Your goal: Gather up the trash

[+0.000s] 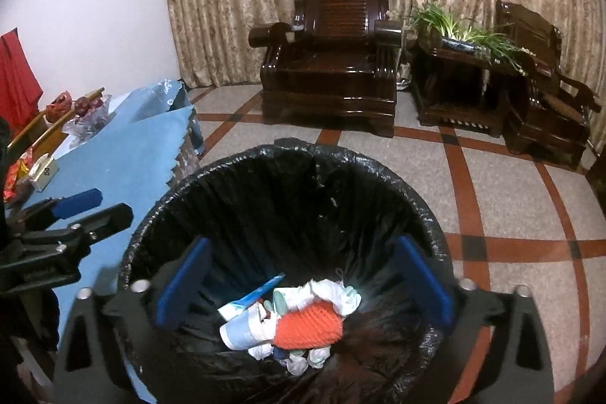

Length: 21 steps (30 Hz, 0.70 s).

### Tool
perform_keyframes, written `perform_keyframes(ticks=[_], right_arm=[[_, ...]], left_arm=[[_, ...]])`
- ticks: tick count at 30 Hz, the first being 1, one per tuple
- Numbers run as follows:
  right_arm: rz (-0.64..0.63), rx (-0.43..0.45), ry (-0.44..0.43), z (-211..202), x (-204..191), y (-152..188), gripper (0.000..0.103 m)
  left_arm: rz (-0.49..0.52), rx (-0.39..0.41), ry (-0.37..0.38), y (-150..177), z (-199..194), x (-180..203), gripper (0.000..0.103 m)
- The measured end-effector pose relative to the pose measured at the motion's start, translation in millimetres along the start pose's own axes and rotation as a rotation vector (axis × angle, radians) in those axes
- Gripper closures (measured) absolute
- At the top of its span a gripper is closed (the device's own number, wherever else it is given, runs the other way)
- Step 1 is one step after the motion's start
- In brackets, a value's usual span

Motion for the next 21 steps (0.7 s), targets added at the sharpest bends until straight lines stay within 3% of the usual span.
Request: perform_keyframes(ticks=[4, 12, 21], right_arm=[[0.031, -0.003, -0.033, -8.6, -7.7, -8.1, 0.006], [0.039, 0.039, -0.082, -40.9, -26.9, -32.3, 0.006], [0.031, 0.067, -0.101, -66.6, -41.9, -52.9, 0.006]], left_arm=[[0.001, 0.010, -0.030, -9.4, -16.1, -9.6, 0.009], [0.030, 0.047, -0.111, -26.4, -58.0, -19.0, 0.007], [0.022, 0.108, -0.122, -46.5, -99.6, -17.5, 0.007]])
Point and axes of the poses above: each gripper's, at about its wrist camera, not at the fingertips, and z roughly the way its jaws point, x to its right, y to its underside, the point moved 3 cm from there along z, roughly the way its jaws point, and after that the axes turned 15 degrees about x, right-handed, at the moved point
